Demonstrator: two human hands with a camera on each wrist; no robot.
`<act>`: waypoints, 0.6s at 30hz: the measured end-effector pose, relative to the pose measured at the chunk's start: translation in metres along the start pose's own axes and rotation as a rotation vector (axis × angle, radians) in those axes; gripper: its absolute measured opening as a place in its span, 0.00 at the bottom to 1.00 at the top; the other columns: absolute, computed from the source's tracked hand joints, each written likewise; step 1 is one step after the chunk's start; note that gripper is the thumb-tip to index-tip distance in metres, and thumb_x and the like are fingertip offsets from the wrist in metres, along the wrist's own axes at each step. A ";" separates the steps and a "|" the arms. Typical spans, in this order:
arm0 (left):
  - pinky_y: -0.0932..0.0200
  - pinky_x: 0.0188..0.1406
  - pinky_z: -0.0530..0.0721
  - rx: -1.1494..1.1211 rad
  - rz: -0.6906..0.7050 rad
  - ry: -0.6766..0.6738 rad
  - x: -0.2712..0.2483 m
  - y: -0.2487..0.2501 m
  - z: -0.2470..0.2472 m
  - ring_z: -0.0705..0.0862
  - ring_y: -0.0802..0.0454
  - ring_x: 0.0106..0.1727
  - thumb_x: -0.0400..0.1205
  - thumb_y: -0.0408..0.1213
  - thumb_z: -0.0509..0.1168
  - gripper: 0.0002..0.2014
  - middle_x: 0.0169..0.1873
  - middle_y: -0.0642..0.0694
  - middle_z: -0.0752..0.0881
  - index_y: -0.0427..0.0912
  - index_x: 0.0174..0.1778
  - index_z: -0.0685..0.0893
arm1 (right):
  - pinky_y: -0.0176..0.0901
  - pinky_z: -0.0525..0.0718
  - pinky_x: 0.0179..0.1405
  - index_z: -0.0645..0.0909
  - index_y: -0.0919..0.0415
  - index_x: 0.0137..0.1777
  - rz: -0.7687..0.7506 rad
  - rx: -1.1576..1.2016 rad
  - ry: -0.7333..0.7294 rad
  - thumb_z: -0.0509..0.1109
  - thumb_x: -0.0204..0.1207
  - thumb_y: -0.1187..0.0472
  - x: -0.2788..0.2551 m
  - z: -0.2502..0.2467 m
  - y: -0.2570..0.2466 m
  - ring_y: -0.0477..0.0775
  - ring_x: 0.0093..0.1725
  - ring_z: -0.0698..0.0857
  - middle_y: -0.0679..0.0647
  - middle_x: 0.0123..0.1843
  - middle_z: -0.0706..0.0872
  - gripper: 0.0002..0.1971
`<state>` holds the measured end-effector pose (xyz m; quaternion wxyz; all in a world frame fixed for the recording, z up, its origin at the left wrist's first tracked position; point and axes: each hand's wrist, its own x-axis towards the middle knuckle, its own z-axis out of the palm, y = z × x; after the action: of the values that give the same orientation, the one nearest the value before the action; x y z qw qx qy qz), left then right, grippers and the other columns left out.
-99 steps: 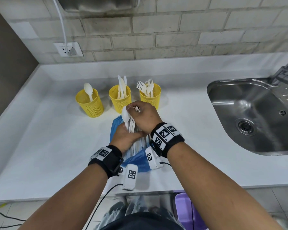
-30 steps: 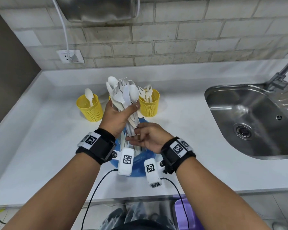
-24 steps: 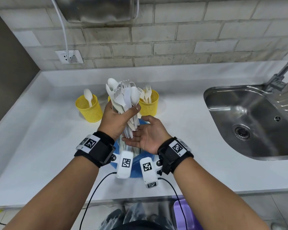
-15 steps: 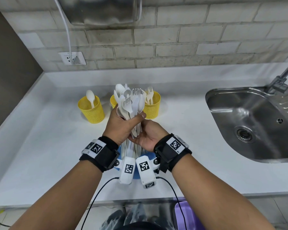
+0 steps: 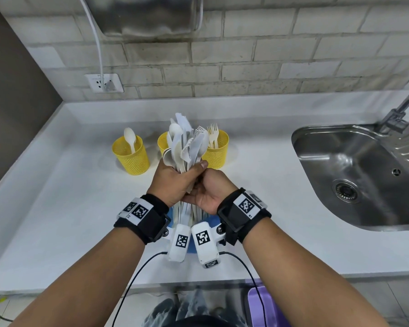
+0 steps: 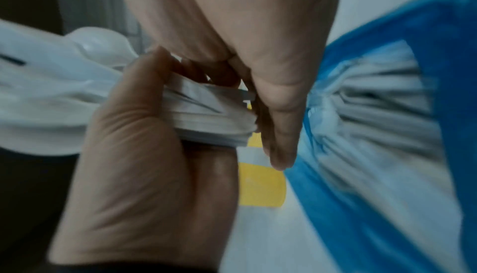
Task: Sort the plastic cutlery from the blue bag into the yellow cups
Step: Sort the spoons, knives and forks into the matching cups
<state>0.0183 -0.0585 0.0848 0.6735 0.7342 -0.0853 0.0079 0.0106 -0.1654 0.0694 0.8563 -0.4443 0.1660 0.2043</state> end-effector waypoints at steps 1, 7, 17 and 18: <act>0.69 0.49 0.86 0.021 0.023 -0.011 0.000 0.000 -0.002 0.91 0.63 0.49 0.79 0.30 0.78 0.10 0.43 0.57 0.94 0.48 0.52 0.90 | 0.59 0.88 0.59 0.83 0.60 0.71 -0.017 -0.082 0.039 0.57 0.90 0.56 -0.001 -0.001 0.000 0.62 0.57 0.87 0.62 0.65 0.89 0.19; 0.66 0.57 0.84 0.146 0.132 -0.045 0.001 -0.008 -0.020 0.90 0.52 0.58 0.81 0.29 0.76 0.18 0.56 0.44 0.92 0.35 0.66 0.84 | 0.47 0.79 0.42 0.85 0.56 0.48 -0.288 -0.379 0.233 0.62 0.83 0.66 -0.003 -0.014 -0.013 0.61 0.48 0.84 0.64 0.53 0.86 0.10; 0.63 0.60 0.82 0.212 0.244 -0.097 -0.007 -0.011 -0.045 0.86 0.61 0.55 0.77 0.38 0.75 0.15 0.51 0.64 0.88 0.49 0.58 0.83 | 0.62 0.85 0.64 0.90 0.50 0.49 -0.697 -0.580 0.155 0.58 0.80 0.78 -0.036 0.002 -0.046 0.62 0.59 0.89 0.51 0.53 0.92 0.24; 0.66 0.58 0.82 0.206 0.248 -0.091 -0.007 -0.010 -0.047 0.85 0.65 0.53 0.77 0.34 0.74 0.13 0.49 0.65 0.87 0.48 0.56 0.83 | 0.61 0.87 0.64 0.90 0.52 0.49 -0.708 -0.606 0.133 0.58 0.81 0.79 -0.037 0.004 -0.045 0.61 0.57 0.89 0.51 0.53 0.92 0.24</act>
<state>0.0179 -0.0101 0.0786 0.5839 0.7828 -0.2045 0.0663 0.0014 -0.1937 0.1201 0.6926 -0.7156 -0.0083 -0.0903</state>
